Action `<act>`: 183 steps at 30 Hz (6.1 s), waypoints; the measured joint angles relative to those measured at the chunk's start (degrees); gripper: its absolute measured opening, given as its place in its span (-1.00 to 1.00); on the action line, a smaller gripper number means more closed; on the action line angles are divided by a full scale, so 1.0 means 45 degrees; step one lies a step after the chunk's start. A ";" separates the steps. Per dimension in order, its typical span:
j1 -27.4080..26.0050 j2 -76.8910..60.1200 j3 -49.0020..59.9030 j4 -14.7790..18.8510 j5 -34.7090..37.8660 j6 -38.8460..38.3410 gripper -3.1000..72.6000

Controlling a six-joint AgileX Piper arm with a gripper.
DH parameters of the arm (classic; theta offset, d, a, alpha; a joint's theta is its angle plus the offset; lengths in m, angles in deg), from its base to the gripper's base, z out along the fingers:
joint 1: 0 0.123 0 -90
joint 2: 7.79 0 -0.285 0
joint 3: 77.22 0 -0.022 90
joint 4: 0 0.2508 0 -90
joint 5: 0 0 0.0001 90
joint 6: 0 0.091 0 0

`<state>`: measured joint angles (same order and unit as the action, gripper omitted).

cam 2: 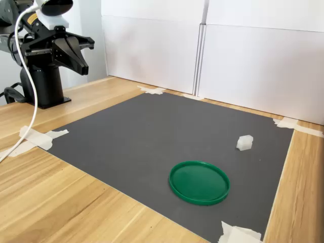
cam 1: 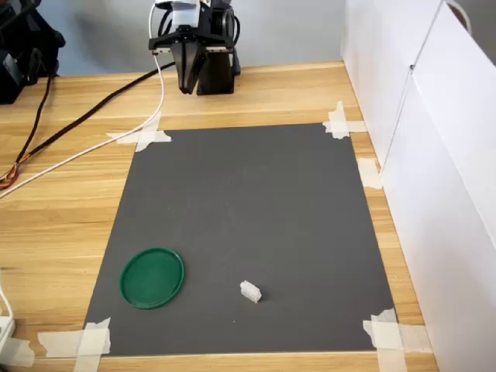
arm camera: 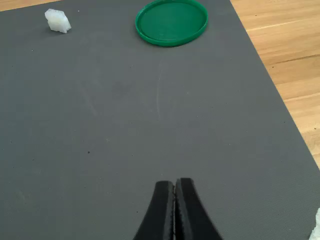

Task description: Grasp a white terminal and put it in the green lid.

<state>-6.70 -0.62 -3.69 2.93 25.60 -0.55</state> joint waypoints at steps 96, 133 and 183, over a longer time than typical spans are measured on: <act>0.2945 2.3313 -1.9398 0.0264 0.5929 -1.1026 -0.97; 0.3952 2.6200 -2.2546 0.0218 0.8072 -1.0354 0.96; 0.3947 2.8340 -2.2586 -0.0515 0.7088 -1.0135 0.05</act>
<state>11.06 126.91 -105.33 0.62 57.49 -46.15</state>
